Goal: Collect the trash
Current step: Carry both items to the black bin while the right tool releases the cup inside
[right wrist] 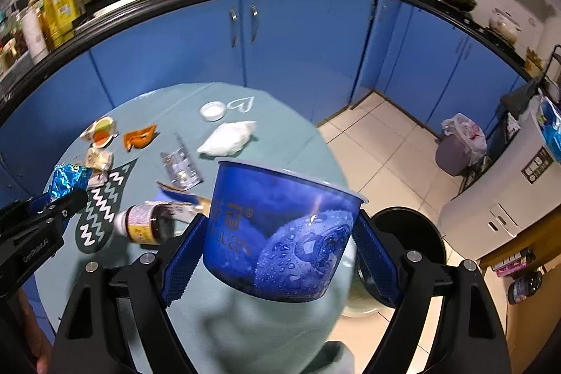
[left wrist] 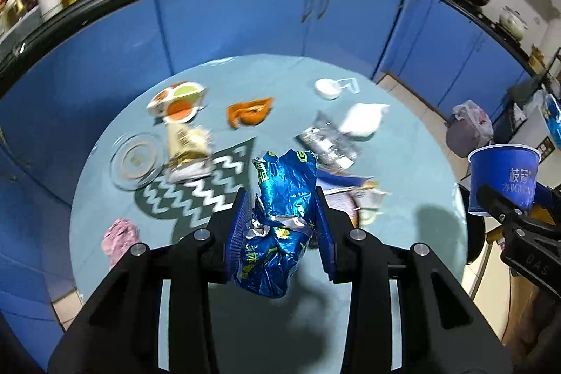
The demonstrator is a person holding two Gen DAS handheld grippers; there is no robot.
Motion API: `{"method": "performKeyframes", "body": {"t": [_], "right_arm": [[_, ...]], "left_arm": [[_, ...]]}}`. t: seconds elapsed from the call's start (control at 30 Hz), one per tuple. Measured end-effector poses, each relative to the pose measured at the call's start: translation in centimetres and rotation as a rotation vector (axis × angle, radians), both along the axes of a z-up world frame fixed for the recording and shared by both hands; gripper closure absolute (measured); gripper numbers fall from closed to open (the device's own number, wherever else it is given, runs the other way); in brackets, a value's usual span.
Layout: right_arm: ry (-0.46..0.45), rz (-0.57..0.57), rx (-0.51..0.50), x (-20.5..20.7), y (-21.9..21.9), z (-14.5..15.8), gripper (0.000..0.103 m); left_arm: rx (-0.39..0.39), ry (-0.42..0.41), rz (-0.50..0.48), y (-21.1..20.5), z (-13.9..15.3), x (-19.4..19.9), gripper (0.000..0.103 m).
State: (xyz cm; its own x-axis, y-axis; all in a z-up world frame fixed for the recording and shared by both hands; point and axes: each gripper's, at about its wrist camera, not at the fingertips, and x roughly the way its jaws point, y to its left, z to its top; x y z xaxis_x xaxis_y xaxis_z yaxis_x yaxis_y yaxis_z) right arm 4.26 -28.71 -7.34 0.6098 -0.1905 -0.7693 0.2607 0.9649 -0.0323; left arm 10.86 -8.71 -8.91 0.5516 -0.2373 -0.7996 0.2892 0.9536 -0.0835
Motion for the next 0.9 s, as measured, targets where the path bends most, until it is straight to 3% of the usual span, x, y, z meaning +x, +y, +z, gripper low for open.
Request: {"method": "performKeyframes", "body": {"t": [0.33, 0.57, 0.77, 0.9], "right_arm": [[-0.041, -0.075, 0.017, -0.8, -4.6, 1.1, 0.023], [-0.055, -0.157, 0.116, -1.0, -10.7, 1.9, 0.022], [-0.046, -0.227, 0.266, -1.4, -16.4, 2.3, 0.022], [-0.055, -0.280, 0.280, -2.0, -18.8, 2.5, 0.022]], "left_arm": [[0.011, -0.020, -0.085, -5.3, 1.2, -0.2, 0.066], [0.021, -0.033, -0.139, -9.0, 1.7, -0.2, 0.066], [0.026, -0.043, -0.190, -12.6, 1.9, 0.0, 0.066], [0.028, -0.044, -0.225, -14.9, 2.0, 0.1, 0.066]]}}
